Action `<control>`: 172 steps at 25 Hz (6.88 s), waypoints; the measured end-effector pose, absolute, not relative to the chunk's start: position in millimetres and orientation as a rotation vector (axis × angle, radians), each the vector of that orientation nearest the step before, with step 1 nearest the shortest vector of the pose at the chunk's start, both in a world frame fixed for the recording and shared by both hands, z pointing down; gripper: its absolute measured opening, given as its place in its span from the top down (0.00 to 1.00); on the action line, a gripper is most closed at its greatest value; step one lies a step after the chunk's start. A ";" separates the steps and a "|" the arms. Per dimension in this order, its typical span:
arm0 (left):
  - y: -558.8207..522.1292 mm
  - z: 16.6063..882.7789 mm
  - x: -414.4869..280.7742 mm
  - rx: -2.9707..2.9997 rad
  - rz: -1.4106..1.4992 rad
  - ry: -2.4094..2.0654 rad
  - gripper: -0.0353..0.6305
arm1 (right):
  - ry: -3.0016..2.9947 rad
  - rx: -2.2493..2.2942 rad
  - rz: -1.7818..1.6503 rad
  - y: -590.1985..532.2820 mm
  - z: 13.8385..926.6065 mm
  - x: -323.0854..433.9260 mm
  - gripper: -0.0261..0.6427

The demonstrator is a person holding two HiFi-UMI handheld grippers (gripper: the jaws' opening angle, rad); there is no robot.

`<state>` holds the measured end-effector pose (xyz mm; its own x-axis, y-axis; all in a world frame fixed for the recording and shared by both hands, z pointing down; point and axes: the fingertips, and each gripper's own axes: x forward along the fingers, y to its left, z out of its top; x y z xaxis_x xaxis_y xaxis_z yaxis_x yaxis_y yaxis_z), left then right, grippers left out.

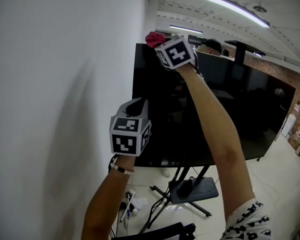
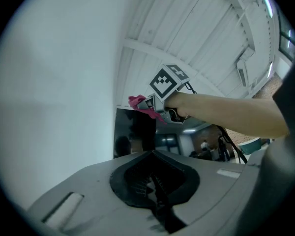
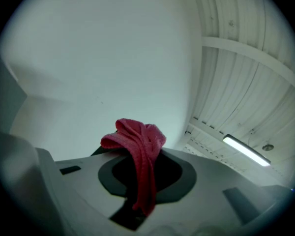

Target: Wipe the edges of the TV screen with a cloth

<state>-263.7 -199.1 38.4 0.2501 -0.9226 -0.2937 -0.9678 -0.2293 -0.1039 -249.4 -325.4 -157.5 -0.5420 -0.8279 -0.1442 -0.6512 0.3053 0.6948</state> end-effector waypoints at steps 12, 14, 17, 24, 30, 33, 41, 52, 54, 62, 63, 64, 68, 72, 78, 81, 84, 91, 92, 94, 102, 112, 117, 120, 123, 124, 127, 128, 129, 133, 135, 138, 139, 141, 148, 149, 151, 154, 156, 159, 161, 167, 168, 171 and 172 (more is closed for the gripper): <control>-237.1 34.0 -130.9 -2.379 0.274 1.619 0.95 | -2.347 1.494 -1.061 -356.5 -162.0 -77.4 0.85; -249.2 32.3 -104.0 -2.391 0.276 1.614 0.95 | -2.343 1.486 -1.070 -362.3 -163.8 -51.4 0.85; -260.1 30.6 -58.1 -2.399 0.282 1.605 0.95 | -2.337 1.495 -1.058 -368.6 -162.4 0.5 0.85; -292.1 7.6 24.9 -2.400 0.311 1.587 0.95 | -2.343 1.480 -1.110 -390.3 -180.6 88.1 0.85; -301.6 16.3 99.4 -2.416 0.308 1.537 0.95 | -2.379 1.487 -1.115 -396.9 -170.1 163.8 0.85; -303.9 19.7 123.9 -2.429 0.297 1.508 0.95 | -2.366 1.505 -1.123 -399.2 -168.2 195.0 0.85; -321.0 29.0 172.6 -2.472 0.287 1.420 0.95 | -2.346 1.567 -1.162 -415.5 -163.3 254.4 0.85; -341.4 19.9 289.6 -2.427 0.347 1.394 0.95 | -2.316 1.545 -1.245 -429.5 -165.1 371.7 0.85; -347.8 17.8 320.4 -2.420 0.373 1.397 0.95 | -2.325 1.529 -1.253 -434.9 -165.7 401.1 0.85; -357.4 23.1 430.5 -2.453 0.391 1.381 0.95 | -2.296 1.550 -1.246 -444.6 -166.4 513.6 0.85; -355.8 23.4 440.5 -2.455 0.391 1.380 0.95 | -2.293 1.558 -1.241 -444.1 -165.9 526.1 0.85; -355.3 24.4 451.9 -2.456 0.391 1.377 0.95 | -2.290 1.568 -1.236 -444.8 -164.8 540.4 0.85; -363.4 29.5 497.3 -2.469 0.382 1.351 0.95 | -2.285 1.633 -1.205 -457.9 -163.6 604.5 0.85; -372.1 34.2 533.5 -2.494 0.356 1.331 0.95 | -2.334 1.689 -1.134 -470.0 -165.3 661.0 0.85; -381.7 43.1 567.7 -2.515 0.328 1.322 0.95 | -2.321 1.789 -1.070 -485.7 -171.4 732.7 0.85; -383.0 43.6 579.4 -2.519 0.329 1.312 0.95 | -2.297 1.853 -1.041 -492.3 -173.9 764.9 0.85; -384.3 45.2 586.8 -2.522 0.325 1.298 0.95 | -2.321 1.924 -0.988 -498.8 -175.0 792.4 0.85; -384.4 59.9 584.4 -2.541 0.319 1.322 0.95 | -2.361 2.065 -0.864 -494.7 -168.9 840.4 0.85; -384.7 63.2 584.1 -2.547 0.314 1.323 0.95 | -2.357 2.078 -0.836 -495.8 -165.3 844.1 0.85; -386.0 70.5 584.9 -2.560 0.303 1.322 0.95 | -2.350 2.066 -0.772 -502.0 -152.3 847.7 0.85; -381.6 96.5 586.3 -2.594 0.264 1.338 0.95 | -2.385 1.971 -0.649 -507.7 -79.0 841.6 0.85; -379.8 156.2 568.0 -2.642 0.234 1.432 0.95 | -2.363 1.949 -0.562 -515.6 22.8 844.0 0.85; -381.1 194.2 563.2 -2.683 0.197 1.464 0.95 | -2.324 1.956 -0.538 -517.7 68.2 840.2 0.85; -378.4 221.9 570.0 -2.725 0.160 1.471 0.95 | -2.338 1.956 -0.467 -518.6 105.7 843.0 0.85; -375.8 247.7 578.4 -2.768 0.118 1.471 0.95 | -2.357 1.953 -0.373 -520.3 148.6 847.2 0.85; -375.6 255.5 580.6 -2.780 0.107 1.471 0.95 | -2.367 1.950 -0.342 -521.4 162.1 848.1 0.85; -373.6 278.6 582.7 -2.813 0.088 1.473 0.95 | -2.369 1.936 -0.285 -523.4 202.3 847.5 0.85; -372.6 285.5 582.6 -2.824 0.086 1.477 0.95 | -2.363 1.934 -0.267 -523.4 215.5 847.4 0.85; -371.8 291.6 582.4 -2.833 0.087 1.483 0.95 | -2.357 1.931 -0.249 -523.5 227.7 847.7 0.85; -372.3 316.8 579.3 -2.864 0.085 1.524 0.95 | -2.338 1.925 -0.182 -524.6 270.9 850.7 0.85; -371.8 330.7 577.4 -2.880 0.080 1.546 0.95 | -2.321 1.922 -0.155 -524.8 293.3 853.1 0.85; -369.9 347.8 574.6 -2.891 0.070 1.563 0.95 | -2.299 1.918 -0.107 -525.5 326.6 855.5 0.85; -370.1 354.7 573.1 -2.894 0.057 1.571 0.95 | -2.292 1.918 -0.090 -526.2 338.4 855.8 0.85; -371.6 369.9 569.5 -2.904 0.026 1.594 0.95 | -2.278 1.913 -0.054 -528.7 362.9 855.1 0.85; -368.5 411.1 563.6 -2.939 -0.040 1.669 0.95 | -2.236 1.896 0.119 -534.1 445.5 860.1 0.85; -367.7 414.9 563.2 -2.944 -0.039 1.673 0.95 | -2.228 1.902 0.141 -534.1 455.6 862.3 0.85; -365.4 421.1 560.1 -2.954 -0.030 1.684 0.95 | -2.212 1.902 0.182 -534.7 474.6 864.4 0.85; -361.6 432.9 552.6 -2.966 -0.041 1.717 0.95 | -2.184 1.893 0.252 -536.3 503.7 864.2 0.85; -361.1 440.7 546.8 -2.976 -0.041 1.741 0.95 | -2.175 1.902 0.295 -537.2 518.4 864.1 0.85; -360.5 446.1 538.7 -2.974 -0.034 1.774 0.95 | -2.169 1.923 0.390 -537.1 535.8 865.6 0.85; -359.8 445.8 536.2 -2.968 -0.041 1.787 0.95 | -2.137 1.920 0.482 -535.3 552.1 868.6 0.85; -354.6 443.5 516.4 -2.941 -0.040 1.832 0.95 | -2.167 1.903 0.558 -527.4 566.0 850.3 0.85; -353.2 444.4 512.1 -2.936 -0.038 1.848 0.95 | -2.178 1.891 0.562 -526.0 565.1 845.3 0.85; -354.7 442.7 504.8 -2.932 -0.017 1.877 0.95 | -2.211 1.846 0.550 -524.9 556.7 831.3 0.85; -356.7 441.2 503.6 -2.931 -0.008 1.880 0.95 | -2.220 1.837 0.545 -525.6 552.9 826.9 0.85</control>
<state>503.6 -356.7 441.2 0.4337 -0.8821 0.1837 -0.8836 -0.3765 0.2784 826.9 -525.6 552.9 -0.2018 -0.8996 0.3873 -0.9767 0.1553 -0.1480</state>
